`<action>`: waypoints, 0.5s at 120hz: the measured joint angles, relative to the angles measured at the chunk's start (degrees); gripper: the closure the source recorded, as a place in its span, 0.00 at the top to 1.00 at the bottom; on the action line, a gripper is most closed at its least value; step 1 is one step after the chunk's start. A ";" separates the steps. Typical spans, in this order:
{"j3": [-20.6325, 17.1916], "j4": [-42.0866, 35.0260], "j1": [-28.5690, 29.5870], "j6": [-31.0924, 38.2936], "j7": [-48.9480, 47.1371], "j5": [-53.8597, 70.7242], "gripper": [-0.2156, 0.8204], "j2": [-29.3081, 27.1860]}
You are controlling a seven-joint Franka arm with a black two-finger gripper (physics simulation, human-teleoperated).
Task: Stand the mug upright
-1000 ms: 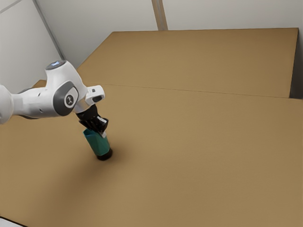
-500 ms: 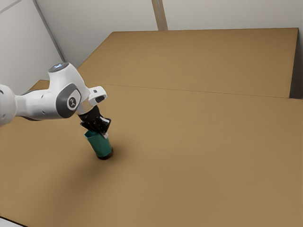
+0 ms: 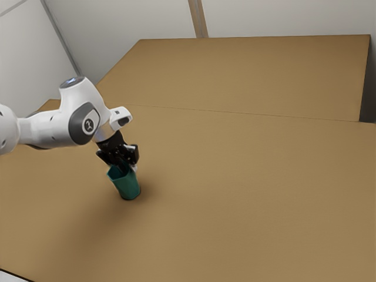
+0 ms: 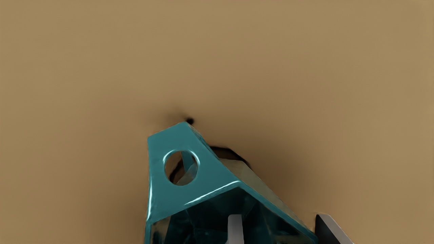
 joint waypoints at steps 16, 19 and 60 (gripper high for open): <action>-0.82 2.79 0.35 -2.73 -0.73 -0.28 0.56 -0.87; -1.05 3.37 0.34 -3.41 -0.86 -0.32 0.58 -1.19; -1.09 19.14 -1.07 -17.67 -1.19 1.87 0.75 -1.05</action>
